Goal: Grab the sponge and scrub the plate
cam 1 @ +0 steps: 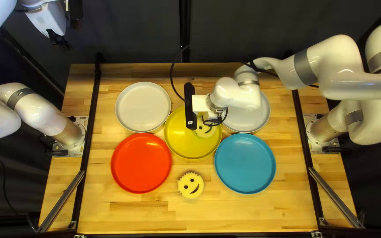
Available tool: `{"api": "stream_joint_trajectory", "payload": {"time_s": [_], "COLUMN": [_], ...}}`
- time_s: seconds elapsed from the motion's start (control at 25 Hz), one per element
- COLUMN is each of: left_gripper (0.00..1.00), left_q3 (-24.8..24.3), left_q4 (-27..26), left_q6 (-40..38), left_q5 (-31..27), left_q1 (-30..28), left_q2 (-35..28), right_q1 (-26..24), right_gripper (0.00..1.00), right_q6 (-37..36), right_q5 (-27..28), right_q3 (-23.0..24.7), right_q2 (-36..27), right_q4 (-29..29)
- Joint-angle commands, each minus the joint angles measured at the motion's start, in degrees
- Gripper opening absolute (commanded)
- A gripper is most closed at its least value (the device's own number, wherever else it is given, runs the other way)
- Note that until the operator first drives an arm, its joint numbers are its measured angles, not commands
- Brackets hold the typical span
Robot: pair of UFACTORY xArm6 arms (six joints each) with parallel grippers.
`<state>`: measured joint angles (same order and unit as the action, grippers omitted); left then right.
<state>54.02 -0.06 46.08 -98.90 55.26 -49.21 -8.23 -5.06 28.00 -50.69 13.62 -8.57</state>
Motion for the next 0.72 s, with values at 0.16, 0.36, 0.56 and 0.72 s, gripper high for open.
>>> {"api": "stream_joint_trajectory", "payload": {"time_s": [0.16, 0.36, 0.56, 0.72], "left_gripper": [1.00, 1.00, 1.00, 1.00], "left_q3": [0.0, 0.0, 0.0, 0.0], "left_q4": [0.0, 0.0, 0.0, 0.0], "left_q6": [0.0, 0.0, 0.0, 0.0], "left_q5": [0.0, 0.0, 0.0, 0.0], "left_q1": [0.0, 0.0, 0.0, 0.0], "left_q2": [0.0, 0.0, 0.0, 0.0], "right_q1": [-0.9, 2.0, 5.7, 8.7], "right_gripper": [0.00, 0.00, 0.00, 0.00], "right_q6": [-0.5, 3.2, 7.5, 10.8], "right_q5": [0.5, -0.1, 0.5, 1.9], "right_q3": [-1.4, 0.6, 0.9, -0.1], "right_q2": [0.6, -0.5, -1.1, -0.7], "right_q4": [-1.1, -3.0, -5.1, -6.7]}}
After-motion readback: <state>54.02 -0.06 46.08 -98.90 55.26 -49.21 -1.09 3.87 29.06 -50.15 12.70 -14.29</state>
